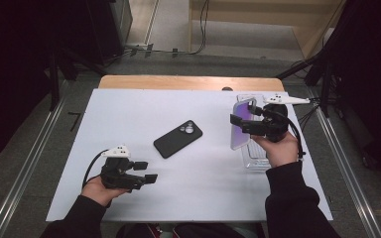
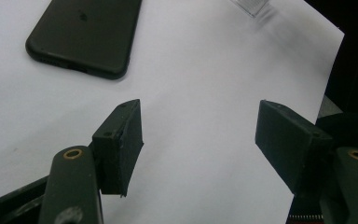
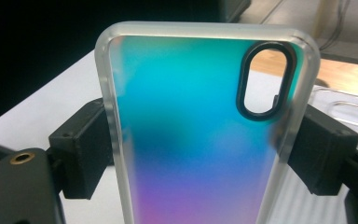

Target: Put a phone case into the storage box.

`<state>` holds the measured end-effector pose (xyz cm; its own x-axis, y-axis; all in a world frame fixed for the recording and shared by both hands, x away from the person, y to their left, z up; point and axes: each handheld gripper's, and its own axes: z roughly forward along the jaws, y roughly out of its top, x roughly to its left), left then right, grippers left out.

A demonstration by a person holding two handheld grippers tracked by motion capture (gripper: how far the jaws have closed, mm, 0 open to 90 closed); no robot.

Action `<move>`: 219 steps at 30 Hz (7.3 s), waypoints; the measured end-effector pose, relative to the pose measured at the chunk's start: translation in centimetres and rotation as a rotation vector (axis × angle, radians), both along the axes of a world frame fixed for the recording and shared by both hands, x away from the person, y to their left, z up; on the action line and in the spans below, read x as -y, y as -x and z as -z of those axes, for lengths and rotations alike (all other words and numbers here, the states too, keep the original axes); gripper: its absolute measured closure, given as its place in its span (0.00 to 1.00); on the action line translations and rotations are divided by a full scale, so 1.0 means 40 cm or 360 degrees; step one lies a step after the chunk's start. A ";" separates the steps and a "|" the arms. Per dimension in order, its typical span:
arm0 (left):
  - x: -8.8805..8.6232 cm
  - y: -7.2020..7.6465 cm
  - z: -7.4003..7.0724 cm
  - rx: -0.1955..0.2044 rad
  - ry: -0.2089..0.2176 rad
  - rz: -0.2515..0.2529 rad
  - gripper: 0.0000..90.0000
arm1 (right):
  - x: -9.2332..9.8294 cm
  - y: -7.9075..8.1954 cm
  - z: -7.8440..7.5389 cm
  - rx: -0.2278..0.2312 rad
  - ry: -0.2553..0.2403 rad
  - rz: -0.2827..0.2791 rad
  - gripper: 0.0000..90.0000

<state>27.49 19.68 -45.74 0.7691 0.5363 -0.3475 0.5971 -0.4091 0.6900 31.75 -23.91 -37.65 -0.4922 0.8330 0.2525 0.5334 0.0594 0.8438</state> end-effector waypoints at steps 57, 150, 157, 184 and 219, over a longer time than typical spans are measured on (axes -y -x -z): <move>-0.003 -0.005 0.002 -0.0005 0.0038 -0.0020 0.36 | 0.089 -0.325 0.104 -0.0074 0.0204 0.0630 0.16; 0.000 -0.046 0.000 -0.0124 0.0031 -0.0085 0.35 | 0.031 -0.151 0.084 -0.0288 0.0145 0.0064 0.06; 0.001 -0.045 -0.002 -0.0112 0.0028 -0.0073 0.35 | 0.006 -0.103 0.087 -0.0278 0.0167 -0.0070 0.13; -0.010 -0.046 -0.007 -0.0082 0.0035 -0.0068 0.35 | -0.032 0.048 0.126 -0.0268 0.0139 -0.0492 0.17; 0.010 -0.081 -0.030 0.0007 0.0024 -0.0018 0.08 | -0.037 0.167 0.207 -0.0325 0.0222 -0.0716 0.21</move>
<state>30.73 19.30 -44.55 0.7644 0.5400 -0.3522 0.5987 -0.3919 0.6985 25.06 -22.45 -45.93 -0.7619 0.5829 0.2824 0.5823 0.4255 0.6927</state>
